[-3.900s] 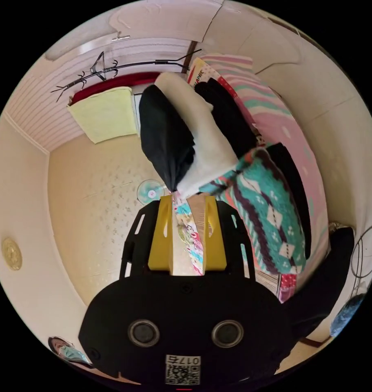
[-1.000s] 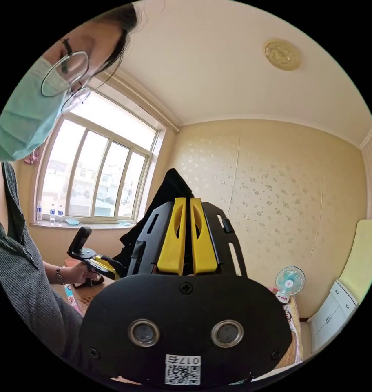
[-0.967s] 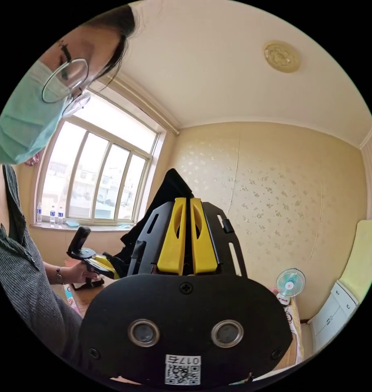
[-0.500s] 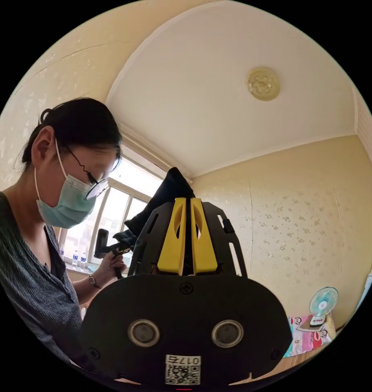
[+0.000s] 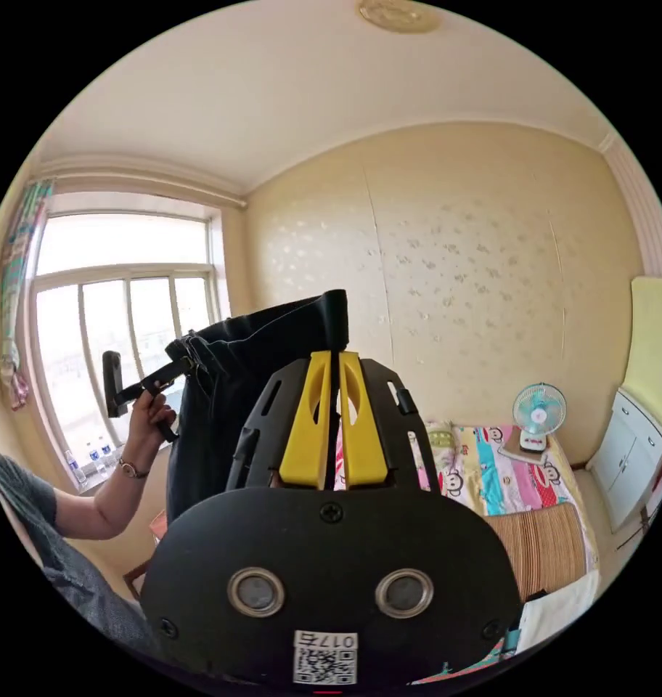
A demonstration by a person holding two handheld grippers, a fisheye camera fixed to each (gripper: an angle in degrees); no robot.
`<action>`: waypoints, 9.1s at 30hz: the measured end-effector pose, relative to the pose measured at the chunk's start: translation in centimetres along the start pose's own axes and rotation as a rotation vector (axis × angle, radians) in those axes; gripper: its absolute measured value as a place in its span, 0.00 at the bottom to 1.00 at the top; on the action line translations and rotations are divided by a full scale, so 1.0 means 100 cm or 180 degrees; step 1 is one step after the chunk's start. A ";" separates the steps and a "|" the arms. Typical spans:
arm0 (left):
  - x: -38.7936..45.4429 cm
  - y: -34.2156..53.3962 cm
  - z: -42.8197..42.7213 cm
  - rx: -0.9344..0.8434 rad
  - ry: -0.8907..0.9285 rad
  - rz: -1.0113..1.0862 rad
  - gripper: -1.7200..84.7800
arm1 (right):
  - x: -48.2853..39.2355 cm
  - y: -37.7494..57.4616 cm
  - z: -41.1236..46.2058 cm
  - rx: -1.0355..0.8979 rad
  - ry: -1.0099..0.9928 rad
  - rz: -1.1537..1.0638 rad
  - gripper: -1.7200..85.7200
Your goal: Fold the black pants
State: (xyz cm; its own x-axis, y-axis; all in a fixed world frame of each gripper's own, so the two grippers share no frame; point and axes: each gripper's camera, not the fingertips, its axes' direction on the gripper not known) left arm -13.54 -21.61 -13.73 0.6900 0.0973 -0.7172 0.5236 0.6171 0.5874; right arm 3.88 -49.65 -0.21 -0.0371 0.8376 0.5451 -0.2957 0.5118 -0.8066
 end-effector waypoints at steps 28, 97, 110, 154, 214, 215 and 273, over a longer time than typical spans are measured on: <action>-0.325 0.646 0.132 -0.4710 0.0319 -0.1674 0.14 | 0.439 0.649 0.236 -0.4751 0.0059 0.2672 0.14; -0.453 0.605 -0.276 -0.4492 0.0506 -0.4306 0.03 | 0.742 0.425 -0.010 -0.5407 -0.1863 0.2239 0.04; -0.325 0.470 -0.146 -0.3742 0.1749 -0.2903 0.18 | 0.661 0.393 -0.016 -0.5265 -0.2483 -0.0002 0.04; -0.285 0.530 -0.180 -0.3357 0.0311 -0.2855 0.01 | 0.961 0.432 0.542 -0.2480 -0.0780 0.3534 0.08; -0.518 0.365 -0.462 -0.3504 0.2013 -0.3674 0.01 | 0.746 0.620 0.001 -0.2546 -0.2409 0.4001 0.03; -0.521 0.370 -0.463 -0.3646 0.1774 -0.3653 0.01 | 0.743 0.632 -0.001 -0.3098 -0.1945 0.3786 0.03; -0.604 0.274 -0.159 -0.3180 0.0911 -0.2224 0.03 | 0.886 0.532 0.158 -0.2210 -0.1456 0.3290 0.12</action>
State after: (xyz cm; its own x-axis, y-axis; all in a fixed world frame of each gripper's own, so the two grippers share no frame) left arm -48.82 1.82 39.76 0.2190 -0.4005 -0.8898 0.0395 0.9148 -0.4020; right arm -30.23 48.72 8.78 -0.3050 0.8286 -0.4695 0.6042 -0.2127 -0.7679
